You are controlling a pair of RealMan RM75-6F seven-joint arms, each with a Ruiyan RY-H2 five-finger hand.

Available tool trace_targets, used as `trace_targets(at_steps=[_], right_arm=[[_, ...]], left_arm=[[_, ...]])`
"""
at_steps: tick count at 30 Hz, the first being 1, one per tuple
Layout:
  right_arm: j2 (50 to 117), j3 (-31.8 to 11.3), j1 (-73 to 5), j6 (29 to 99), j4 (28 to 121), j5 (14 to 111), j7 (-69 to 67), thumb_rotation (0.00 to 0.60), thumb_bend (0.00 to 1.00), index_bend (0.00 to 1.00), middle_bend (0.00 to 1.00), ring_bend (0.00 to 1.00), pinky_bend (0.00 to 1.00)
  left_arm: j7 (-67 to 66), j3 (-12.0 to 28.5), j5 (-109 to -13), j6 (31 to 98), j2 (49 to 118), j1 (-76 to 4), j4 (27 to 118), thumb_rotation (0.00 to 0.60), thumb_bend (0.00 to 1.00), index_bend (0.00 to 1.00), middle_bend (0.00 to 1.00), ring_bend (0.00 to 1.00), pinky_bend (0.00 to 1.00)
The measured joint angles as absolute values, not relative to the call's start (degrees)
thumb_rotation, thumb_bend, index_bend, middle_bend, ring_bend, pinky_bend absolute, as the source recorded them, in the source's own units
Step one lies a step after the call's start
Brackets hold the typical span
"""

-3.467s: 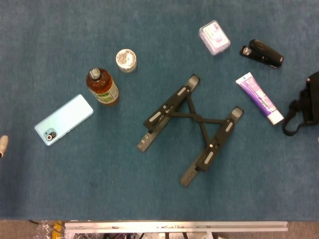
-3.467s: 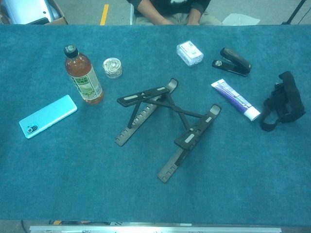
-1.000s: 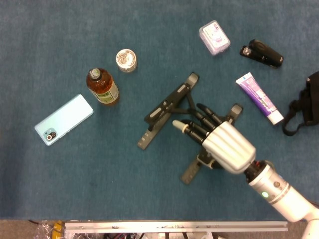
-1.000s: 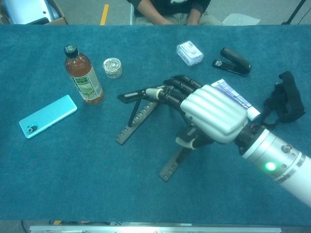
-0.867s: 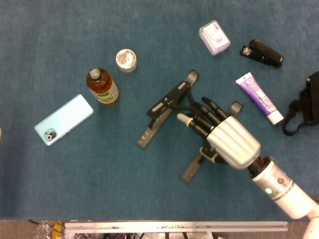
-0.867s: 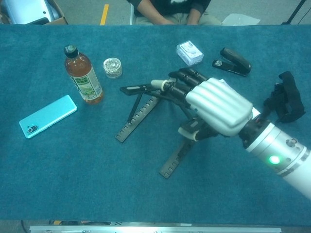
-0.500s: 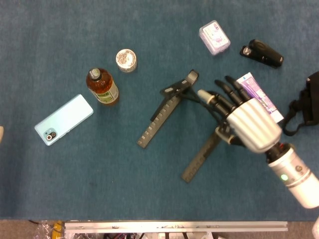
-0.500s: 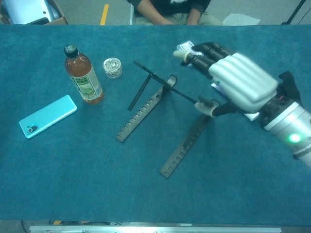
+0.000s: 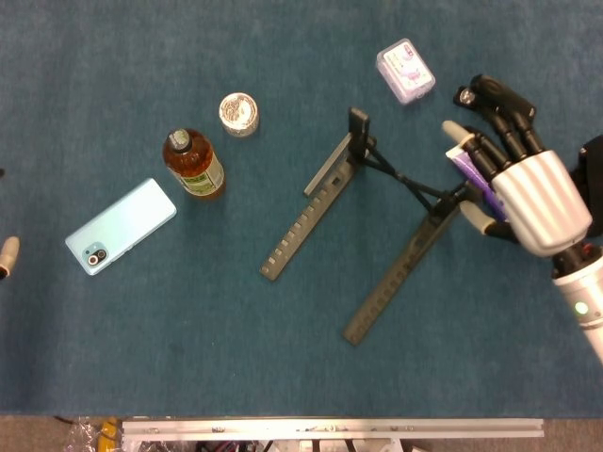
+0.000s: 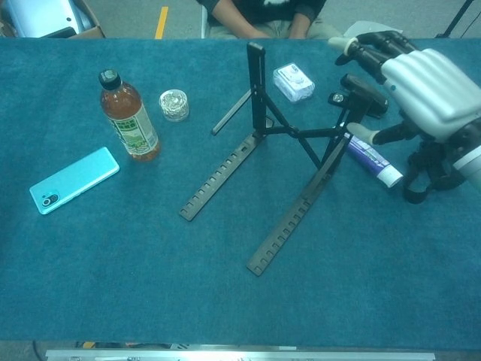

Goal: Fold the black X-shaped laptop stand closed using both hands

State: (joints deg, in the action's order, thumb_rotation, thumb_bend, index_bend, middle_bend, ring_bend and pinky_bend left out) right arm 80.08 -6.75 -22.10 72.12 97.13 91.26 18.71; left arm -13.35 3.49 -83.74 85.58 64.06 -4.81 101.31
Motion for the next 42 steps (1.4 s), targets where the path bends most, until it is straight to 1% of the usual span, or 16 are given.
trace_targets(at_steps=[8,24,37,42], right_arm=[[79.54,-6.94,-21.81,73.25,95.69,89.94,17.19,0.6,0.25,0.04,0.21,0.06,0.06],[77.93,-6.45,-21.35,75.34,96.68,90.24,15.73,0.6,0.25,0.04,0.21,0.06,0.06],[77.19,-4.97,-21.71,75.71,100.08,93.17,13.13,0.6,0.25,0.04,0.21,0.06,0.06],[75.83,-2.93,-21.87,75.89,104.14,97.16,8.91,0.6,0.25,0.04,0.21,0.06,0.06]], left_arm=[[-14.05,3.46,-83.72,85.37,64.14,-5.11,101.82,0.6,0.28,0.19,0.17,0.14,0.14],[-14.55,3.32,-83.73,85.63,64.13,-5.16,102.27,0.6,0.28,0.19,0.17,0.14,0.14],[-14.55,3.16,-84.02,86.54,63.81,-4.74,102.66,0.6,0.28,0.19,0.17,0.14,0.14],[-14.24,3.06,-83.91,86.82,63.6,-4.45,102.59,0.6,0.28,0.19,0.17,0.14,0.14]])
